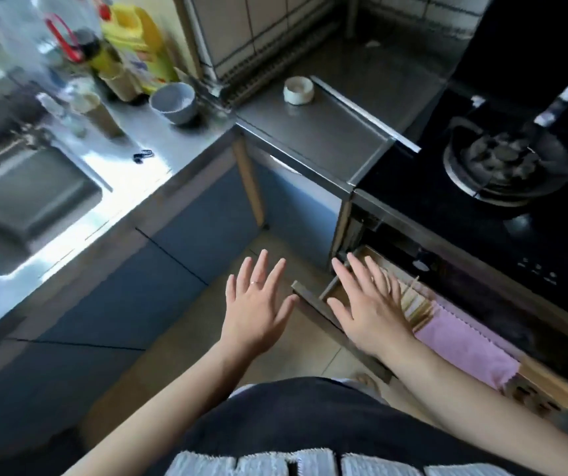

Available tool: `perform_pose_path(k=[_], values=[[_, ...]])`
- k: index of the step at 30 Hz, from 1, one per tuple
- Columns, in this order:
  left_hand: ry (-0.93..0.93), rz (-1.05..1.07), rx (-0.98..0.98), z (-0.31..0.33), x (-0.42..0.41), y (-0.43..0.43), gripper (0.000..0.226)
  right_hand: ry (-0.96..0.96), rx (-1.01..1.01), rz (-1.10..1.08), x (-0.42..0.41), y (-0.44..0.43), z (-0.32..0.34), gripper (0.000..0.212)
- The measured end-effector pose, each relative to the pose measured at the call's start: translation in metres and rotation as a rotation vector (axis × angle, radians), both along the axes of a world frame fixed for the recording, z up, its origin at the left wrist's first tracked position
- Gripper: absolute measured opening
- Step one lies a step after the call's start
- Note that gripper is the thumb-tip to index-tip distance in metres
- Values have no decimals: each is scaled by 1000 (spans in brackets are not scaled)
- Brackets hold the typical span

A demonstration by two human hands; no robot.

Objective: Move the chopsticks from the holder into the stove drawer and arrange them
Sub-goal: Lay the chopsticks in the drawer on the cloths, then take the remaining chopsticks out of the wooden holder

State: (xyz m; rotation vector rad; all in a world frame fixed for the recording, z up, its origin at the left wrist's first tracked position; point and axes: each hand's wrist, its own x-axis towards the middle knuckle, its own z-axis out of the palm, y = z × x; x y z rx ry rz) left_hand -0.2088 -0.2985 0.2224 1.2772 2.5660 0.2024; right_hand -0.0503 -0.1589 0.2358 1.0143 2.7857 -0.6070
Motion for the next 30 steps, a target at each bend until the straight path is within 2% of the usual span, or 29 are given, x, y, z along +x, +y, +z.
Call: perform_pose_path(k=[9, 16, 24, 30], values=[[51, 312, 1, 17, -99, -181, 67, 57, 49, 281, -149, -149, 12, 73], [43, 647, 33, 42, -152, -313, 67, 107, 60, 612, -257, -262, 37, 76], [23, 1040, 65, 48, -180, -426, 69, 114, 71, 999, -361, -368, 43, 69], [13, 1302, 95, 44, -209, -487, 69, 126, 29, 1227, -438, -439, 37, 71]])
